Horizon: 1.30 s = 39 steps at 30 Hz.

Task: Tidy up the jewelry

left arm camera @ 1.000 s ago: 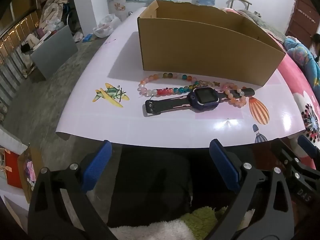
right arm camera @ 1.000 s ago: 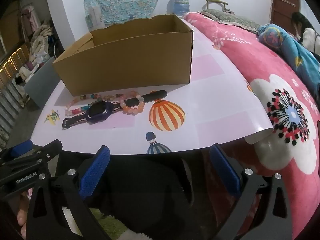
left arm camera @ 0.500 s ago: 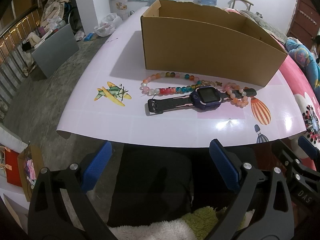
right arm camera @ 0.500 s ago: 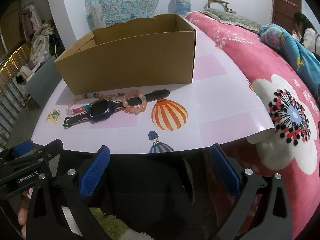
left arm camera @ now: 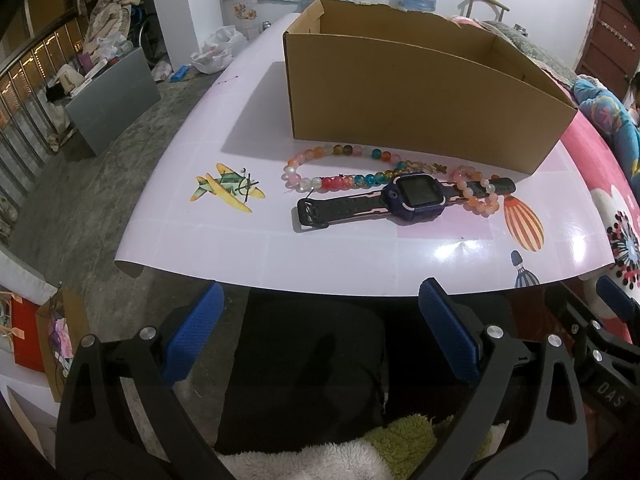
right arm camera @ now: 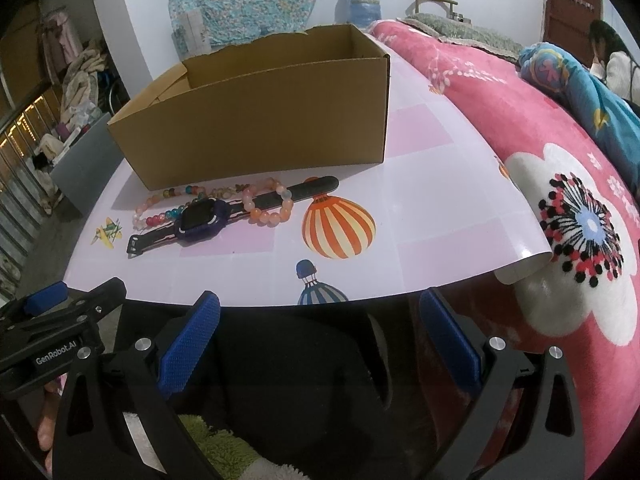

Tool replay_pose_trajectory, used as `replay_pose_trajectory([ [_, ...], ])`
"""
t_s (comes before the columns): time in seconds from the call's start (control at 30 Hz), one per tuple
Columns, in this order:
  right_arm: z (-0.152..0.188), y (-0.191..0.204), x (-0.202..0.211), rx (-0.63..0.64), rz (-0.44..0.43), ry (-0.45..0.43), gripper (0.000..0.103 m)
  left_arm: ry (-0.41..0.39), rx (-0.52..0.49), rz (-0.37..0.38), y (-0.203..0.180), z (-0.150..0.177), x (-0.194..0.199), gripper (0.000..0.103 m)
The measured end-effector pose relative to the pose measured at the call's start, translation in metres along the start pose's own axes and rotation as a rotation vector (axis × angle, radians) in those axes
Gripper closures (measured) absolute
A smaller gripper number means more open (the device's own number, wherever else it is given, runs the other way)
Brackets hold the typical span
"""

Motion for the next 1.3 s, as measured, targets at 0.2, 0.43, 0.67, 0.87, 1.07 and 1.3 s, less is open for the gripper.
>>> replay_pose_trajectory([
  [0.2,-0.0001,-0.0004,0.0000,0.000,-0.001,0.001,0.005,0.000,0.001,-0.003,0.0000,-0.0001,0.0000,0.008],
  [0.43,-0.0010,0.0015,0.0016,0.010,0.003,-0.002,0.005,-0.002,0.005,-0.008,0.0003,-0.0014,0.0005,0.008],
  [0.67,-0.0022,0.0016,0.0021,0.010,0.005,-0.002,0.005,0.000,0.007,-0.008,0.0008,-0.0018,0.0012,0.008],
  [0.87,-0.0025,0.0010,0.0025,0.009,0.005,-0.003,0.005,0.001,0.010,-0.009,0.0016,-0.0020,0.0007,0.008],
  [1.07,-0.0027,0.0011,0.0025,0.010,0.006,-0.002,0.005,0.000,0.013,-0.009,0.0027,-0.0017,0.0001,0.008],
  [1.3,-0.0029,0.0012,0.0025,0.009,0.006,-0.004,0.005,0.001,0.015,-0.008,0.0033,-0.0010,-0.0006,0.008],
])
Point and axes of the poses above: each gripper's, at about its wrist camera, not at the fingertips, and x roughly against the way its jaws point, y to its left, z to its underside, the point moved 9 cm from there along -x, roughly the way its jaws point, and after that the axes turned 15 degrees about y, right-handed, at the moved point
